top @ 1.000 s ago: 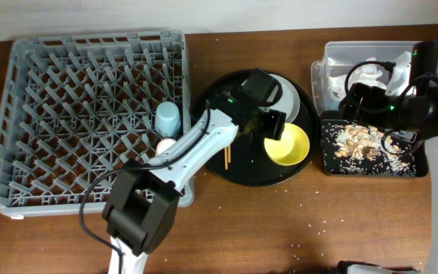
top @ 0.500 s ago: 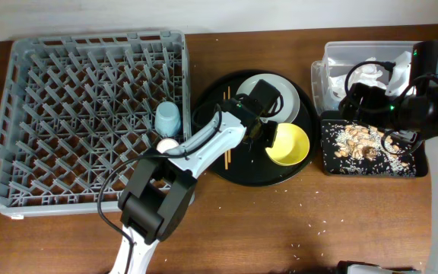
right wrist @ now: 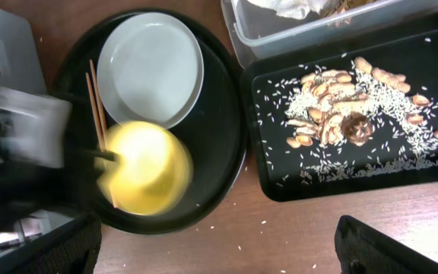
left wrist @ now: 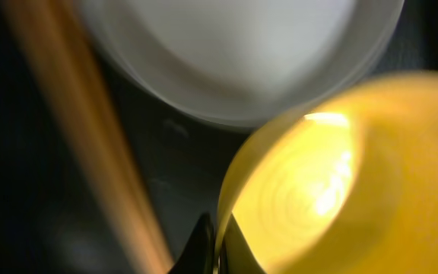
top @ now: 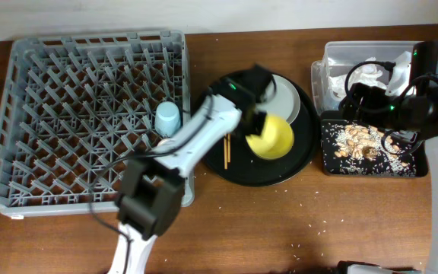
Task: Sort waste into correct bins and load items into the dishwasher rack
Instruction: 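Place the yellow bowl upright at the back of the rack with the left gripper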
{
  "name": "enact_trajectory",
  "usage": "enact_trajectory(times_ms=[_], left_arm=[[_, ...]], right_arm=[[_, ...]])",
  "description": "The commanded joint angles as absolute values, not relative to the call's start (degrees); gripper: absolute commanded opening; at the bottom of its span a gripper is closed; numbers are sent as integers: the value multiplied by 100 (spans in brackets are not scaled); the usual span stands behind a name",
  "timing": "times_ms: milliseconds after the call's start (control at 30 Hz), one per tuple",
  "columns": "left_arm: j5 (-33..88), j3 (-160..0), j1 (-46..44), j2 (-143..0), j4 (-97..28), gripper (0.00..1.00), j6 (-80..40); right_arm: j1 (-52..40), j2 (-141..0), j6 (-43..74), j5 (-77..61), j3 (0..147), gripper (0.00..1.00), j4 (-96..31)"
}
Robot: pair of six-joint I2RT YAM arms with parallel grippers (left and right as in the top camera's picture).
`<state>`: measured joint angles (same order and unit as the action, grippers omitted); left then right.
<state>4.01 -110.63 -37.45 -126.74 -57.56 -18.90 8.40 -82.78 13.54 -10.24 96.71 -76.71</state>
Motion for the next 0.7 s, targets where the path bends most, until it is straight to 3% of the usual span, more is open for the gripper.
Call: enact_trajectory(times_ms=[0, 100, 267, 433, 667], left_arm=[[-2536, -11789, -3151, -11439, -5865, 1, -1509], [-5057, -11782, -2829, -11284, -5496, 1, -1509], [-6772, -11780, -2220, -11904, -4672, 1, -1507], [-7719, -11780, -2189, -12763, -3874, 0, -1057], [-7940, -11780, -2156, -13679, -3197, 0, -1057]], right_arm=[[864, -8305, 1376, -919, 9741, 98, -7679], [864, -8305, 1376, -919, 9741, 99, -7679], [864, -8305, 1376, -919, 9741, 98, -7679], [864, -8305, 1376, -919, 9741, 99, -7679], [864, -8305, 1376, -919, 9741, 99, -7679]])
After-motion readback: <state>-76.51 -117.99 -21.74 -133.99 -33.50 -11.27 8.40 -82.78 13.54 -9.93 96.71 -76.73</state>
